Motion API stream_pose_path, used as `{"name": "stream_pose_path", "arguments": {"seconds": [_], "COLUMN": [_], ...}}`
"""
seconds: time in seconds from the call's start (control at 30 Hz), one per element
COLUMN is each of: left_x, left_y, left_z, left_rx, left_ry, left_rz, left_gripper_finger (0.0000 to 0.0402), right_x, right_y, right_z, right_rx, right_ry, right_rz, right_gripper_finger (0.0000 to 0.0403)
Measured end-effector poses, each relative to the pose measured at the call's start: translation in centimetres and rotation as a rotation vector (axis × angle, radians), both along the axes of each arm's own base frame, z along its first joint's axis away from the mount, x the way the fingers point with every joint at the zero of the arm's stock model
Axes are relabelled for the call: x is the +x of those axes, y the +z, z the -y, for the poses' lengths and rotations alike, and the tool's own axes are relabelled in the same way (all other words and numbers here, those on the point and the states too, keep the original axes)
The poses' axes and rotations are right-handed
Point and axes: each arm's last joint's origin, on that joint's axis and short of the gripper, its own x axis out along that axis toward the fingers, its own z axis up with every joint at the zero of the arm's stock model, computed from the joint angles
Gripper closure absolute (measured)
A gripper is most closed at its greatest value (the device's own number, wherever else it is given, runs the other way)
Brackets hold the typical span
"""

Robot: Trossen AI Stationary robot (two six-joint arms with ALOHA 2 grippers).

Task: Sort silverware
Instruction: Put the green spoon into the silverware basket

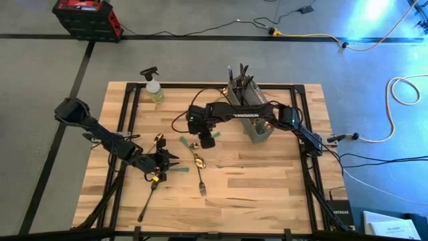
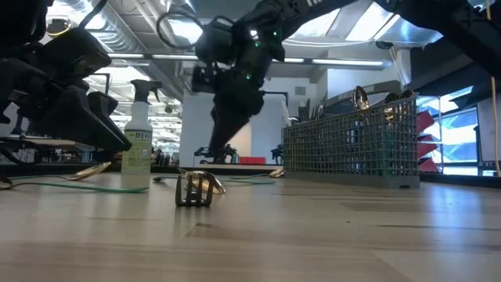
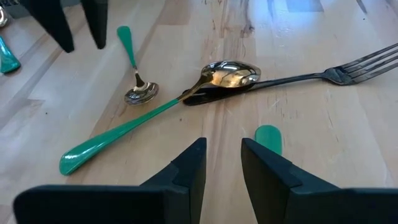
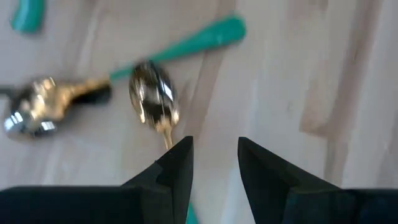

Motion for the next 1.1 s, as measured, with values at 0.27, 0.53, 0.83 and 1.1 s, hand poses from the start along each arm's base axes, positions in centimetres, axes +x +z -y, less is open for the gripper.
{"name": "stream_pose_path", "arguments": {"seconds": [0.27, 0.53, 0.83, 1.1], "left_x": [0.0, 0.0, 0.0, 0.0], "left_y": [0.0, 0.0, 0.0, 0.0], "left_z": [0.0, 0.0, 0.0, 0.0], "left_rx": [0.000, -0.004, -0.001, 0.000], "left_ry": [0.001, 0.003, 0.008, 0.008], "left_rz": [-0.001, 0.000, 0.003, 0.002], "left_gripper_finger": [0.0316, 0.0316, 0.0316, 0.0316], "right_x": [-0.6, -1.9, -2.2, -2.4], "right_y": [-1.4, -4.7, -5.2, -5.0], "right_z": [-1.9, -1.6, -0.9, -1.0], "right_rx": [0.010, -0.027, -0.014, 0.044], "right_ry": [0.028, 0.012, -0.001, 0.015], "right_rz": [-0.069, -0.118, -0.118, -0.121], "right_gripper_finger": [0.0292, 0.0292, 0.0295, 0.0388]}}
